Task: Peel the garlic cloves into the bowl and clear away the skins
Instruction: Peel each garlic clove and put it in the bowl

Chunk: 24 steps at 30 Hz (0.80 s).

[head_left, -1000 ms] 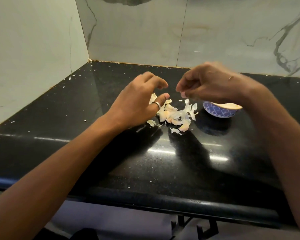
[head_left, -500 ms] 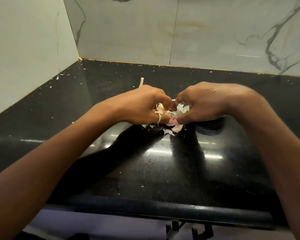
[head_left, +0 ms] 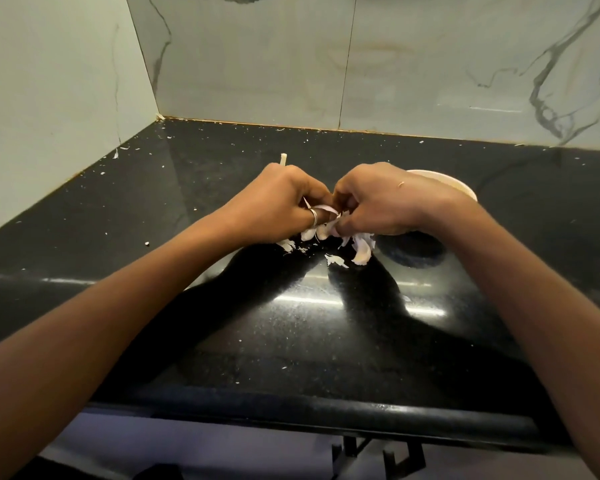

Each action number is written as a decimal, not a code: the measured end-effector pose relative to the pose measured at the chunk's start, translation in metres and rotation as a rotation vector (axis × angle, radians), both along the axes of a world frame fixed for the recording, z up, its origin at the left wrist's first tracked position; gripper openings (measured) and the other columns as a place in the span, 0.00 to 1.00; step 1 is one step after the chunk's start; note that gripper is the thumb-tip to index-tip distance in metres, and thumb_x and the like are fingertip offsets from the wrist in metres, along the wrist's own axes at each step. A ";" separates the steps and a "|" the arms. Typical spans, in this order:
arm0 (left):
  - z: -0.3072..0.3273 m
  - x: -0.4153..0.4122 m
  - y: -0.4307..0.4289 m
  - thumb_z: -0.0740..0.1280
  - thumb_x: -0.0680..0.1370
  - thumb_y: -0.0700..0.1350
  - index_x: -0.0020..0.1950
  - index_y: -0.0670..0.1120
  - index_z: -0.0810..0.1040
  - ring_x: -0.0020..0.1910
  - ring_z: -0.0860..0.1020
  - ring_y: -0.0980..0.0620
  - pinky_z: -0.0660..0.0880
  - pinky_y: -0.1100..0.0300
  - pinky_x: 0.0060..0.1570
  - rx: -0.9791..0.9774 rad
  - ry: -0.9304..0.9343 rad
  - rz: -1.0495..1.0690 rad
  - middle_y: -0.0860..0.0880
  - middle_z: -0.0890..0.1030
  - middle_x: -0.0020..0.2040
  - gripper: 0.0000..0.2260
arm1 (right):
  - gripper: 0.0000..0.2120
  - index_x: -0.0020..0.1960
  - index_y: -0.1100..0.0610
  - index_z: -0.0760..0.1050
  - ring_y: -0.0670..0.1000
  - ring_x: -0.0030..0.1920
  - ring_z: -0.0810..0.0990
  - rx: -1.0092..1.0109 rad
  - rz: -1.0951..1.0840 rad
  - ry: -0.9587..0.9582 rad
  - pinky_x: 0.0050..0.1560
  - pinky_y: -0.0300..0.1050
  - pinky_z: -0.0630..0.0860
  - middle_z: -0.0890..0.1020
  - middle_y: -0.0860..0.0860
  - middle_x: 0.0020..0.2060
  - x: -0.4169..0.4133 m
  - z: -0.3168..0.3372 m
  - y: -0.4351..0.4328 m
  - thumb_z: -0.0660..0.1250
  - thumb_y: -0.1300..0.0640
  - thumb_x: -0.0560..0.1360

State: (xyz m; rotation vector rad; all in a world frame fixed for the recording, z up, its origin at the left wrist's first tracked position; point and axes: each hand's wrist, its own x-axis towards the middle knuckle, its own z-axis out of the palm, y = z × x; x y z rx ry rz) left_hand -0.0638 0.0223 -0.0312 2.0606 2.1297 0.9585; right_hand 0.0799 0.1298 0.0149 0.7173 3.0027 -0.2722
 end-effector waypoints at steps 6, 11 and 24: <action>-0.001 -0.003 0.002 0.75 0.77 0.47 0.51 0.51 0.87 0.33 0.77 0.55 0.73 0.64 0.37 0.090 -0.082 0.078 0.50 0.85 0.38 0.05 | 0.08 0.51 0.51 0.83 0.51 0.44 0.85 -0.125 -0.036 0.177 0.43 0.46 0.80 0.86 0.50 0.41 0.001 0.003 0.005 0.76 0.53 0.73; -0.001 -0.005 0.000 0.78 0.73 0.45 0.56 0.49 0.86 0.37 0.79 0.55 0.70 0.70 0.46 0.117 -0.012 0.138 0.56 0.82 0.41 0.12 | 0.15 0.59 0.51 0.82 0.48 0.48 0.84 -0.141 -0.027 0.217 0.53 0.48 0.81 0.85 0.45 0.45 0.002 0.004 0.004 0.78 0.53 0.73; 0.011 -0.002 -0.014 0.72 0.70 0.35 0.30 0.59 0.72 0.34 0.77 0.63 0.69 0.68 0.37 0.150 0.097 0.342 0.63 0.73 0.27 0.20 | 0.06 0.45 0.55 0.84 0.48 0.36 0.87 -0.273 0.001 -0.149 0.38 0.39 0.83 0.87 0.50 0.34 0.036 0.030 0.003 0.80 0.59 0.71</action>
